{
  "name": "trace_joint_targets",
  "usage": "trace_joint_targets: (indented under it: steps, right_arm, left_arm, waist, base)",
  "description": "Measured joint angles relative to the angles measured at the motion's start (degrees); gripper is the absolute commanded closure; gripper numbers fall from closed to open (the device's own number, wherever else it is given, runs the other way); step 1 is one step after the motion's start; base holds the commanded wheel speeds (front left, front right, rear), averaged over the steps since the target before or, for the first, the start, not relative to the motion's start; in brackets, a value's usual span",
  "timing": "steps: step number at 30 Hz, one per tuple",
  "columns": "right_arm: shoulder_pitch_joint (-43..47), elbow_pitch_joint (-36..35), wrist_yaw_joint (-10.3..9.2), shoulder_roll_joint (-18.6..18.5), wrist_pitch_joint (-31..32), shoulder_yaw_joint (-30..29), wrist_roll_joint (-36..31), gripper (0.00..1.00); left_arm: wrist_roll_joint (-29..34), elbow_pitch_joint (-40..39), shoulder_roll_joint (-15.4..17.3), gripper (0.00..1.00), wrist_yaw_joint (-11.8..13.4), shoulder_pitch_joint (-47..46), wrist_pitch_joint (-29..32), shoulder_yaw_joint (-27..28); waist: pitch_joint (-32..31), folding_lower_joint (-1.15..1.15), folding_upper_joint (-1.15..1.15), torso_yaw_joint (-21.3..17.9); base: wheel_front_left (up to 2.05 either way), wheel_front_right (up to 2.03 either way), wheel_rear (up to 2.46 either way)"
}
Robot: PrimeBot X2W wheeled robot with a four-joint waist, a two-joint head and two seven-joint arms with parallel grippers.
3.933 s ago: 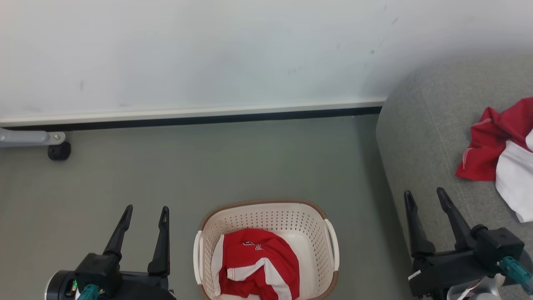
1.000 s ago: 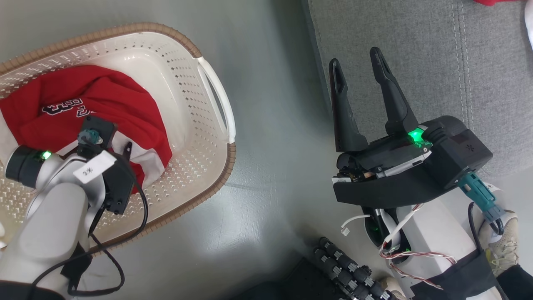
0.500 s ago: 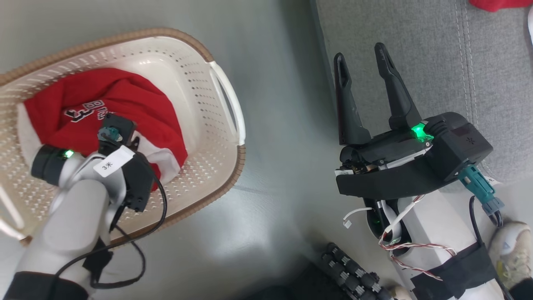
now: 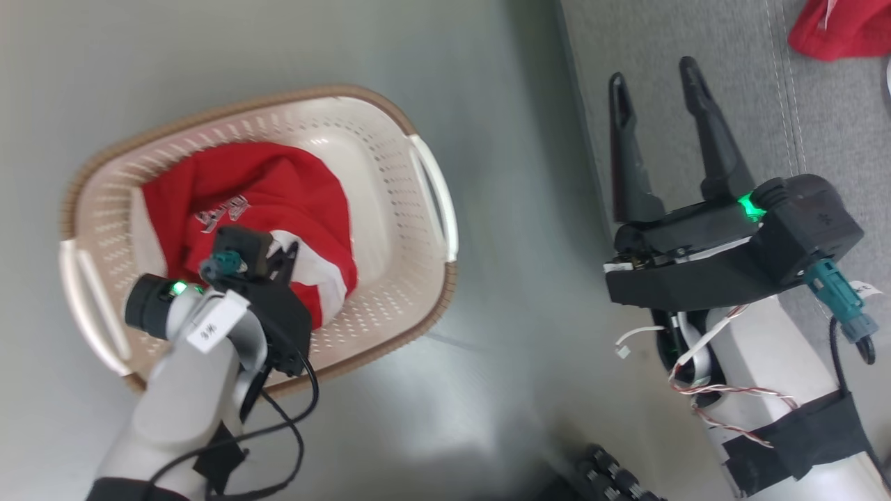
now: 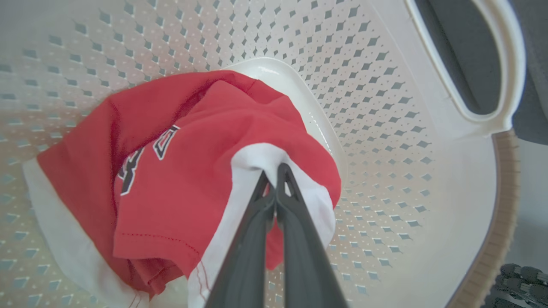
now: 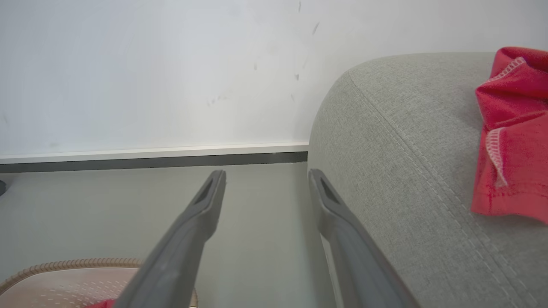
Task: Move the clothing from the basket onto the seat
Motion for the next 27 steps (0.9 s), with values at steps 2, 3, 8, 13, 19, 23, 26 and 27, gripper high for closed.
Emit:
trace_joint_targets:
  steps: [2,3,8,13,19,23,26,27]
  right_arm:
    - [0.0,0.2,0.0,-0.7,0.0,-0.3,-0.1,0.0]
    - [0.0,0.3,0.0,-1.0,0.0,-0.5,-0.1,0.0]
    - [0.0,0.7,0.26,-2.6,0.0,-1.4,-0.3,0.0]
    - [0.7,1.4,0.42,-4.3,0.0,-2.5,-0.4,0.0]
    - [3.6,2.4,0.43,-4.9,0.0,-3.4,0.2,0.0]
    - [5.7,3.0,0.54,-5.0,0.0,-3.8,1.1,0.0]
    - [7.6,3.7,0.77,-5.0,0.0,-3.9,1.6,0.0]
    - [7.6,3.7,0.77,-5.0,0.0,-3.9,1.6,0.0]
  left_arm:
    - [-0.3,0.1,-0.8,1.0,-0.1,0.6,-1.7,0.3]
    - [-0.6,0.1,-1.2,1.0,-0.1,1.0,-2.4,0.6]
    - [-2.4,0.4,-2.6,1.0,-0.1,2.7,-6.0,1.3]
    - [-3.3,0.5,-3.7,1.0,-0.1,3.9,-9.1,1.7]
    - [-4.4,0.2,-4.2,1.0,-0.1,6.0,-12.0,2.7]
    - [-5.4,-0.4,-4.4,1.0,-0.1,7.3,-12.7,3.0]
    - [-6.1,-1.5,-4.5,1.0,-0.1,8.3,-13.1,3.5]
    - [-6.1,-1.5,-4.5,1.0,-0.1,8.3,-13.1,3.5]
  waist:
    - [-1.3,0.0,0.0,0.9]
    - [-2.0,0.0,0.0,1.4]
    - [-5.7,0.0,0.0,3.8]
    - [-9.7,-0.01,0.0,6.2]
    - [-15.7,-0.01,-0.01,9.4]
    - [-19.2,-0.01,-0.01,10.9]
    - [-21.9,-0.01,-0.01,11.9]
    - [-21.9,-0.01,-0.01,11.9]
  base:
    - [0.0,0.0,0.0]
    - [0.0,0.0,0.0]
    - [0.0,0.0,0.0]
    - [0.0,0.0,0.0]
    - [0.0,0.0,0.0]
    - [0.0,0.0,0.0]
    - [0.0,0.0,0.0]
    - [0.0,0.0,0.0]
